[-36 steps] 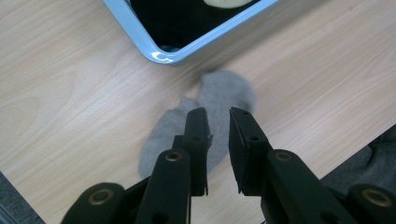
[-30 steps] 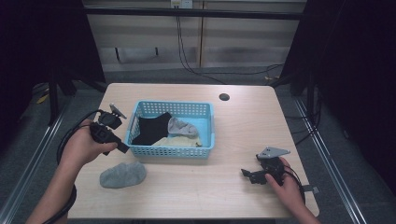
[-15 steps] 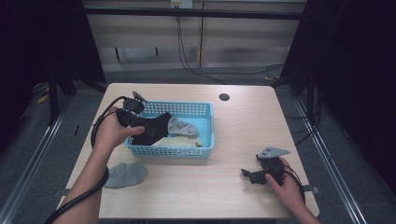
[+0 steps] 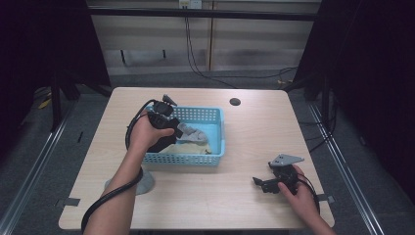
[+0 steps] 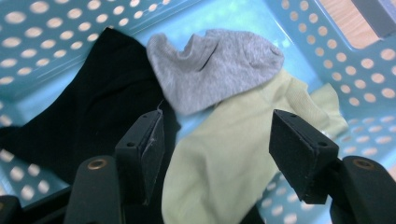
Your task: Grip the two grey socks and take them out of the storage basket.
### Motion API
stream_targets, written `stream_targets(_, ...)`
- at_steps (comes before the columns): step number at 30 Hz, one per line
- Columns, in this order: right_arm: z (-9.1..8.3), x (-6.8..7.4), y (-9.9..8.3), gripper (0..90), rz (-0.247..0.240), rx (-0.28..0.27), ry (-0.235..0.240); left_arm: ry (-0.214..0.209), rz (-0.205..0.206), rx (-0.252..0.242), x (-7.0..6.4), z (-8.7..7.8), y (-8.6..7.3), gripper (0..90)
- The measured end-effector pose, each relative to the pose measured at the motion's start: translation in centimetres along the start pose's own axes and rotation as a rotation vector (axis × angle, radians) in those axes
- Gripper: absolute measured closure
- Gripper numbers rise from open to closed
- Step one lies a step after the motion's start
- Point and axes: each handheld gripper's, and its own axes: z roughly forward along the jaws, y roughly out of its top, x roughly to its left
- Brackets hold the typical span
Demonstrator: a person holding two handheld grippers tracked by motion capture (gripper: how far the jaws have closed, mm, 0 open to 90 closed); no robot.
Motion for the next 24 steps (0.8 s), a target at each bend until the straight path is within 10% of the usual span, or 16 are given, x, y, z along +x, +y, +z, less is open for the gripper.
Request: stream_targets(24, 0.0, 0.0, 0.0, 10.9, -0.001, -0.001, 0.0, 0.022, 0.003, 0.024, -0.8, 5.7, 2.7, 36.3)
